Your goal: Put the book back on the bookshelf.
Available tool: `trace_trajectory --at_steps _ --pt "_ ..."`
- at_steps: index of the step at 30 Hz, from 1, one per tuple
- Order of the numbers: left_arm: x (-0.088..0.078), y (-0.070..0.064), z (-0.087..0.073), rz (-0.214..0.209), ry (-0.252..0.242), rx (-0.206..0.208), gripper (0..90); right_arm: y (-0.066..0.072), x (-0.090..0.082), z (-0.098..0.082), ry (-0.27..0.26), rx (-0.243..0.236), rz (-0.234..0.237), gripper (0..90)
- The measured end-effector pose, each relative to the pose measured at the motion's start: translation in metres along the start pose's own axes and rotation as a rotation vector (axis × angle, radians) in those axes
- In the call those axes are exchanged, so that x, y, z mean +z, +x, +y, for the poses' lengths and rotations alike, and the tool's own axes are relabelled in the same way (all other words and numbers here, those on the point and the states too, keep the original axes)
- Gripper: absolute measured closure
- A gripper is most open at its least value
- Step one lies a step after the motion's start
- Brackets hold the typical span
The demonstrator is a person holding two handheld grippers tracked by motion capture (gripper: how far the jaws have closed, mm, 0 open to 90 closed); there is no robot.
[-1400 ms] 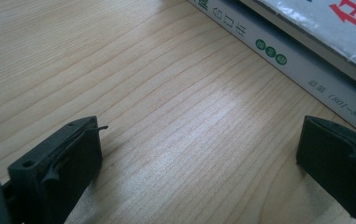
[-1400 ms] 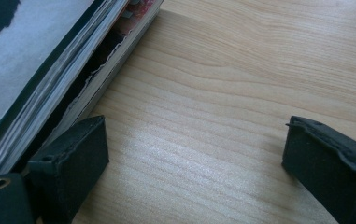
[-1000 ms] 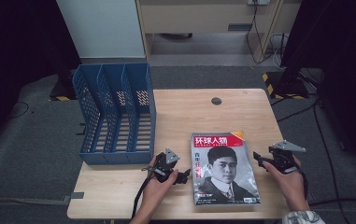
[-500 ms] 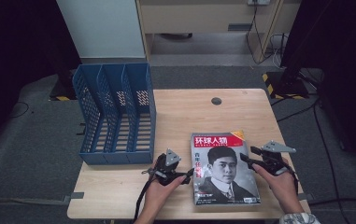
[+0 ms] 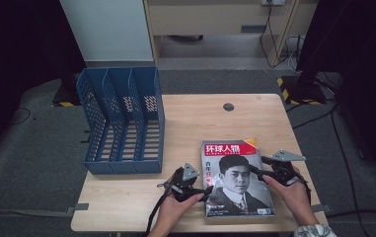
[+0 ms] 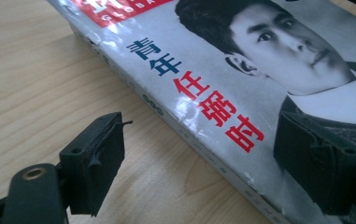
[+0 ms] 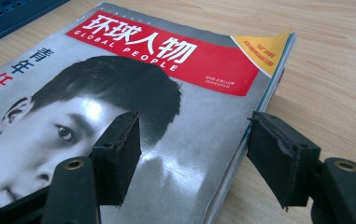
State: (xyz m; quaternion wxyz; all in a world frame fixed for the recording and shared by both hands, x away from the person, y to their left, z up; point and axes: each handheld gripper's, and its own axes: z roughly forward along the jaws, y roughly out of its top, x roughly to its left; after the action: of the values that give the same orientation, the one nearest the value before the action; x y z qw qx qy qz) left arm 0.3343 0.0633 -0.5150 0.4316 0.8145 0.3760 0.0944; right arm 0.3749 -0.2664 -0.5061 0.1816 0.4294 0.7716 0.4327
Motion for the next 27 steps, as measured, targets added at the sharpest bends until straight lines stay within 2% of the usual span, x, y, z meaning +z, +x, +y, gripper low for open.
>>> trace_trajectory --at_steps 6,10,13,20,23,25,27 --pt "0.003 0.001 -0.001 -0.043 0.006 -0.025 13.5 0.006 0.007 0.004 -0.003 -0.047 0.018 33.6" --pt "0.005 0.0 -0.002 -0.06 0.007 -0.027 12.6 0.009 0.009 0.003 0.01 -0.059 0.019 33.5" --pt "0.006 0.001 -0.002 -0.078 0.018 -0.044 11.4 0.01 0.012 0.002 0.026 -0.064 0.032 33.3" --pt "0.005 0.001 0.0 -0.078 0.031 -0.039 11.7 0.012 0.011 0.004 0.042 -0.067 0.043 29.9" --pt "0.004 0.001 0.0 -0.076 0.032 -0.04 13.3 0.011 0.009 0.003 0.045 -0.071 0.016 29.3" --pt "0.003 0.003 0.0 -0.074 0.034 -0.045 14.8 0.008 0.003 0.006 -0.003 -0.061 0.013 33.1" --pt "0.003 0.004 0.001 -0.077 0.035 -0.051 15.7 0.01 0.002 0.006 -0.014 -0.052 0.033 33.8"
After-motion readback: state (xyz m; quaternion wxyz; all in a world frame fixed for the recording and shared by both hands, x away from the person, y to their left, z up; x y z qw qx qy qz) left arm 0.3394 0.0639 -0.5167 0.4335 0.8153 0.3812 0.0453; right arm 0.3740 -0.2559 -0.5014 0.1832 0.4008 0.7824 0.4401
